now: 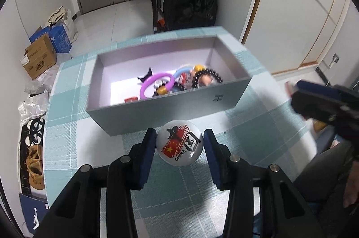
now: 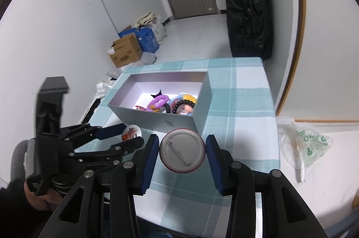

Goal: Organize jewelry
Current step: 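Grasp the red-and-white China badge with the left tool while the right tool holds the white badge, then carry both badges into the box and open both tools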

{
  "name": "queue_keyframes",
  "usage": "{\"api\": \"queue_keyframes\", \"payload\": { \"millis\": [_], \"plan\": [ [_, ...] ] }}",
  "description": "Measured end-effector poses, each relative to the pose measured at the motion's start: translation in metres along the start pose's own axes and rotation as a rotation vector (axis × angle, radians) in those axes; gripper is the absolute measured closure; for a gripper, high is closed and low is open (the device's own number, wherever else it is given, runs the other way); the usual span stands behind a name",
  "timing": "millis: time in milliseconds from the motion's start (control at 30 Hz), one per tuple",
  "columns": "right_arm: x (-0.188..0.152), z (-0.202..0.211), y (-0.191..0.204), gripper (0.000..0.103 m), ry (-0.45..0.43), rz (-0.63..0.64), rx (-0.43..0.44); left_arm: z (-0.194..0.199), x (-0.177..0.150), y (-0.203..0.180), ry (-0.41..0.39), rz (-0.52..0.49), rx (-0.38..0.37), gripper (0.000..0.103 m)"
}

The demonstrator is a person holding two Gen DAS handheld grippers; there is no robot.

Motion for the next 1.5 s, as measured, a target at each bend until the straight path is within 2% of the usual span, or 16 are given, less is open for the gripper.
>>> {"api": "queue_keyframes", "payload": {
  "millis": [233,567,833,1033,1367,1500],
  "plan": [
    [0.008,-0.007,0.014,0.061,0.0,0.01,0.03,0.019,0.019,0.005,-0.07,0.069,-0.064,0.065],
    [0.037,-0.017,0.025,0.061,-0.025,0.032,0.054,0.023,0.036,0.014,-0.093,0.124,-0.117,0.065],
    [0.061,-0.033,0.02,0.061,-0.019,-0.044,0.11,0.013,0.051,0.023,-0.08,0.185,-0.171,0.065],
    [0.07,-0.054,0.022,0.061,0.016,-0.026,0.116,0.005,0.063,0.027,-0.072,0.188,-0.179,0.065],
    [0.078,-0.081,0.005,0.061,0.063,-0.085,0.134,-0.017,0.078,0.038,-0.034,0.248,-0.218,0.065],
    [0.079,-0.088,0.002,0.061,0.076,-0.096,0.144,-0.023,0.079,0.04,-0.035,0.228,-0.169,0.065]
  ]
}}
Point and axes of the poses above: each gripper's, at about its wrist camera, not at the fingertips, and z roughly against the way its jaws point, y to its left, x to its top, the point moved 9 cm from there along -z, roughly the way its jaws point
